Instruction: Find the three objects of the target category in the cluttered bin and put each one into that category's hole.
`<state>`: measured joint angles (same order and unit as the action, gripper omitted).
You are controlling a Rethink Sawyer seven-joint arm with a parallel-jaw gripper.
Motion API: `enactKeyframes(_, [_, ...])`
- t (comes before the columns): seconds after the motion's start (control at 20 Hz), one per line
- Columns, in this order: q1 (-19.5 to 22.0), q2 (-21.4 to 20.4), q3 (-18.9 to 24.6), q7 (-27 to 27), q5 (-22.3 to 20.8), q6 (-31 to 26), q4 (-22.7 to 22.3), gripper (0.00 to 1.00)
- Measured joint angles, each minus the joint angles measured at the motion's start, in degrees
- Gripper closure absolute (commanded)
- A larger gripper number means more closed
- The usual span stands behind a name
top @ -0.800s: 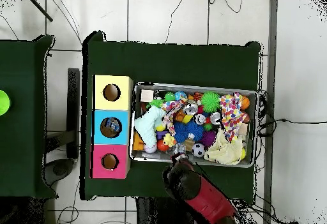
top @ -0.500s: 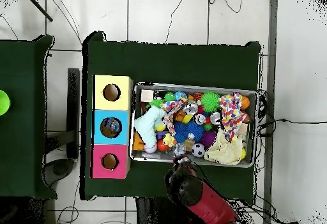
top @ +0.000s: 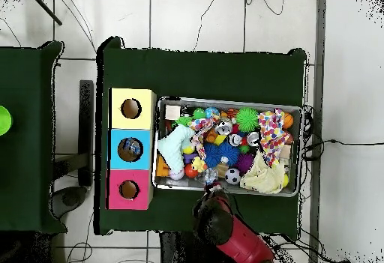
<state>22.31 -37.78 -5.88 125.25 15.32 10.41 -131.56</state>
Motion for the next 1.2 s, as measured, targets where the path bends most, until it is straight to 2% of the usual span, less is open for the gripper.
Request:
enactKeyframes(0.75, [-1.3,0.4,1.4,0.0,0.1,0.5,-1.5,0.00])
enactKeyframes(1.2, [-4.3,0.2,1.5,0.0,2.4,0.5,-1.5,0.00])
